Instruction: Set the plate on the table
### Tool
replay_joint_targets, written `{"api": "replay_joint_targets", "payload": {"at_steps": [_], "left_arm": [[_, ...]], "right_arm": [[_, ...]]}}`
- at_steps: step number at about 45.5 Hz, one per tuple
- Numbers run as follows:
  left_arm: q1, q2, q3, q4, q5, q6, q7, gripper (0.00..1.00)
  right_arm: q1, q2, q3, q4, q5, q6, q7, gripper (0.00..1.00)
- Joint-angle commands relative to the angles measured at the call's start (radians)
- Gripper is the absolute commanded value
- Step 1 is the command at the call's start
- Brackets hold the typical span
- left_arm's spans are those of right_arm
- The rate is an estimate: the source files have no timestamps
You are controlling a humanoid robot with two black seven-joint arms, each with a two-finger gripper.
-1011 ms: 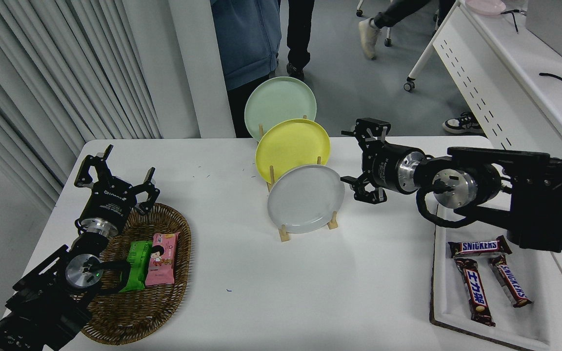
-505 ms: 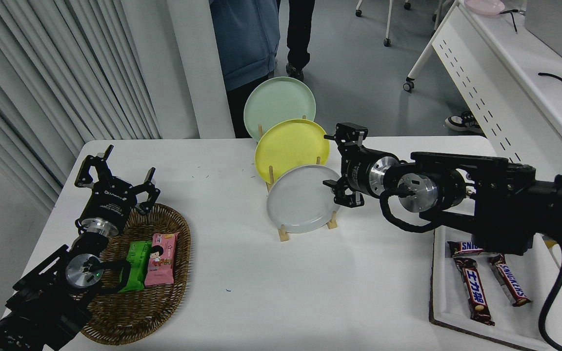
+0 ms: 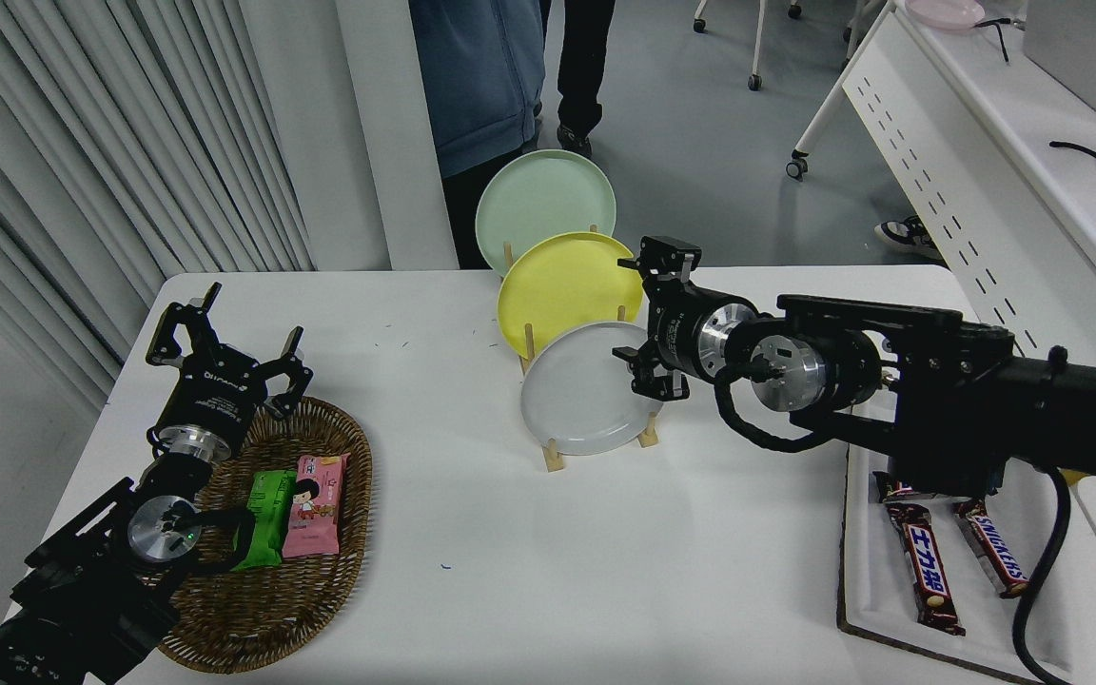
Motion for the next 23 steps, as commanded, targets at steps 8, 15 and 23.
{"api": "replay_joint_targets", "payload": {"at_steps": [8,15,23], "left_arm": [[0.0,0.0,0.0,0.001,0.0,0.0,0.0,1.0],[0.0,0.0,-0.001,0.001,0.0,0.0,0.0,1.0],[0.0,0.0,-0.001,-0.001,0.0,0.0,0.0,1.0]], "right_arm": [[-0.031,0.037,0.034,-0.031,0.038,-0.005,0.0,0.99],[-0.031,0.053,0.034,-0.045,0.053,-0.008,-0.001,0.99],[-0.023,0.063,0.025,-0.073,0.042,-0.041,-0.015,0.99]]}}
